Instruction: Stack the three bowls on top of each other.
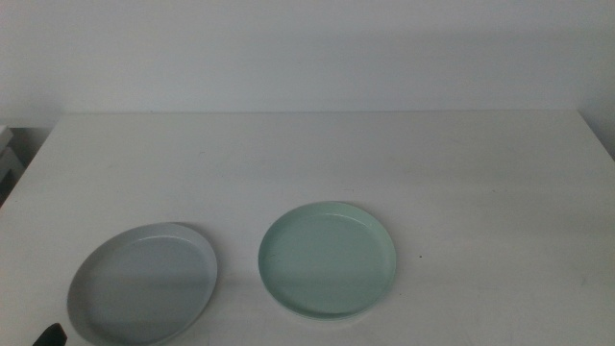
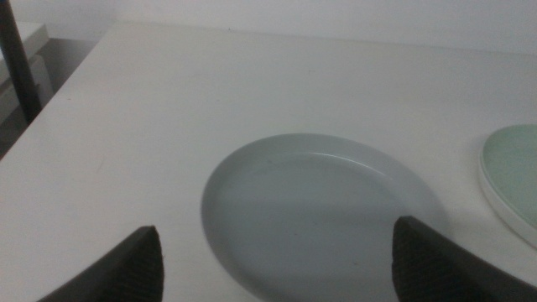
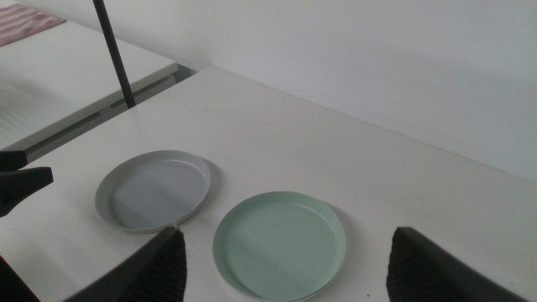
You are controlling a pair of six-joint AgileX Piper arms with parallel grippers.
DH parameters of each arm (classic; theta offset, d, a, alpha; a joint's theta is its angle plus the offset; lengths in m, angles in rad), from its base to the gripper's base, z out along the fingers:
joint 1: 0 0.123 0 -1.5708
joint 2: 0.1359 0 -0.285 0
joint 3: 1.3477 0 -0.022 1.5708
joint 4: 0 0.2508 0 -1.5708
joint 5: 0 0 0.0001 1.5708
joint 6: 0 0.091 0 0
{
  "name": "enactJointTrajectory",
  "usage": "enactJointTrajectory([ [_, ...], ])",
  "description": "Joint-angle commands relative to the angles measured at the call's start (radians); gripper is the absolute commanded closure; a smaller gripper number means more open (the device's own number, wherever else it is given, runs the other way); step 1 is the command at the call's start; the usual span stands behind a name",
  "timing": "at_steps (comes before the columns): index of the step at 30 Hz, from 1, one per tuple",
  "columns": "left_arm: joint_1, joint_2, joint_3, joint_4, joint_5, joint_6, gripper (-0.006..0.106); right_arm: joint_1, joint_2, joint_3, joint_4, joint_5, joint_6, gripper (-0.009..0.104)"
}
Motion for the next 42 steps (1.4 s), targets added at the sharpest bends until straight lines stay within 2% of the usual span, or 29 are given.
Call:
enactJointTrajectory([
  [1, 0.002, -0.006, -0.001, 0.020, -0.074, -0.014, 0.010, 0.002, 0.009, -0.019, 0.001, -0.075, -0.008, 0.032],
  [6, 0.047, 0.089, -0.109, 0.016, -0.055, -0.018, 0.010, 0.002, 0.009, -0.019, 0.001, -0.075, -0.008, 0.032],
  [14, 0.078, 0.440, -0.519, 0.008, 0.280, -0.017, 0.010, 0.002, 0.009, -0.019, 0.001, -0.075, -0.008, 0.032],
  [23, 0.078, 0.687, -0.875, -0.005, 0.508, -0.015, 0.010, 0.002, 0.009, -0.019, 0.001, -0.075, -0.008, 0.032],
  [31, 0.078, 0.813, -1.008, -0.015, 0.649, -0.010, 0.010, 0.002, 0.009, -0.019, 0.001, -0.075, -0.008, 0.032],
  [40, 0.078, 0.831, -1.004, 0.000, 0.631, -0.014, 0.010, 0.002, 0.009, -0.019, 0.001, -0.075, -0.008, 0.032],
  [42, 0.078, 0.843, -1.006, -0.026, 0.640, -0.014, 0.010, 0.002, 0.009, -0.019, 0.001, -0.075, -0.008, 0.032],
])
